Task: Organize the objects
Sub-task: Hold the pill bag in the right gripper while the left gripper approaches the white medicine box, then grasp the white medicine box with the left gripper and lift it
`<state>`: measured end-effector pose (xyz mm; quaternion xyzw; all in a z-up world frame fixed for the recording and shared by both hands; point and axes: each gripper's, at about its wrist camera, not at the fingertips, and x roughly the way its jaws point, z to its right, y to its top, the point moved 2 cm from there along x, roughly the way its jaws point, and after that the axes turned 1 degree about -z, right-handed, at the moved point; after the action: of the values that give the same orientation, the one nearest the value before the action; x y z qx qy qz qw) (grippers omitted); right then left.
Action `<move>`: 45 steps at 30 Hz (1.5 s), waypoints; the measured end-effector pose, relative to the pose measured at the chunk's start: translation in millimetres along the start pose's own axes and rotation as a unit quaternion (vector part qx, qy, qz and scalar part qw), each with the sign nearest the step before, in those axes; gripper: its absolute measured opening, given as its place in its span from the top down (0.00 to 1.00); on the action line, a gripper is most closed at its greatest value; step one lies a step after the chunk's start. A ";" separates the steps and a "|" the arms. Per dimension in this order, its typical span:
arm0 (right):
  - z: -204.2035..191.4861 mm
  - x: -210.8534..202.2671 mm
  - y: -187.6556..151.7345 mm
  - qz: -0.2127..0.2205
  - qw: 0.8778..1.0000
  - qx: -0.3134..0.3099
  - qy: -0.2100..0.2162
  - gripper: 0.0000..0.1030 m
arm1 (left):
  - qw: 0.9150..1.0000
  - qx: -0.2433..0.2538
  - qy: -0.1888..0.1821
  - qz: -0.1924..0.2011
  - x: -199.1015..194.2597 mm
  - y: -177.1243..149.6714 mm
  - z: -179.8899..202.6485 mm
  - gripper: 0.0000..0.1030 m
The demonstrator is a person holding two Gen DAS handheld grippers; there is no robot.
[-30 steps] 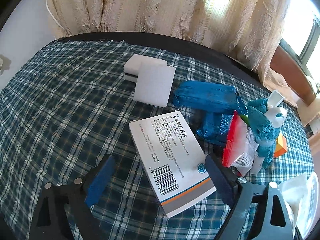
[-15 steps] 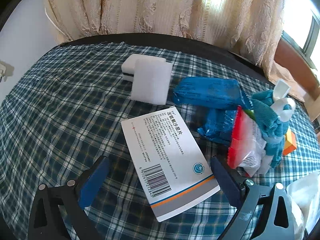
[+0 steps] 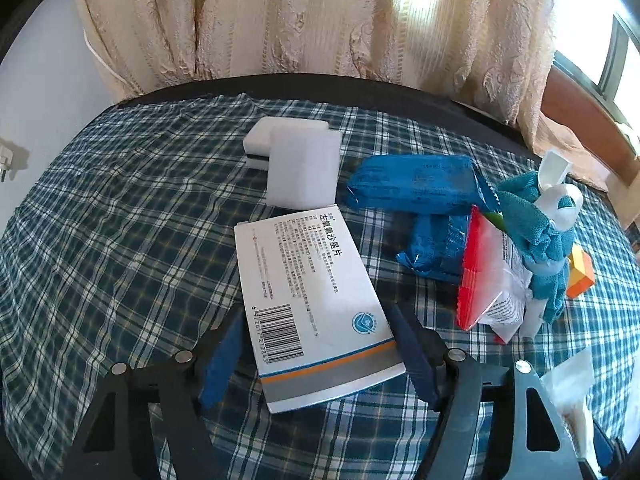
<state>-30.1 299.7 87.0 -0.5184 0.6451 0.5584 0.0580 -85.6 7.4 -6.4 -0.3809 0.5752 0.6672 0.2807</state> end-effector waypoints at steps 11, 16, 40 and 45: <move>-24.8 7.1 -5.1 -0.019 0.997 -0.060 -0.048 0.48 | 1.000 -0.008 -0.019 0.019 -19.7 -2.4 -8.8 0.33; -39.3 19.0 -8.5 -0.039 0.988 -0.106 -0.101 0.48 | 0.999 -0.011 -0.029 0.027 -28.0 -0.6 -11.1 0.33; -33.6 24.8 -10.5 -0.048 0.991 -0.077 -0.102 0.41 | 1.000 -0.018 0.014 -0.006 1.2 -1.7 -14.6 0.20; -37.5 26.7 -11.1 -0.051 0.988 -0.090 -0.113 0.42 | 0.999 -0.016 0.029 0.001 1.0 -0.2 -17.1 0.36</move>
<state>-15.2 256.1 76.1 -0.4875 0.5540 0.6656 0.1114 -82.7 -9.5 -8.2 -0.4035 0.5730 0.6653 0.2571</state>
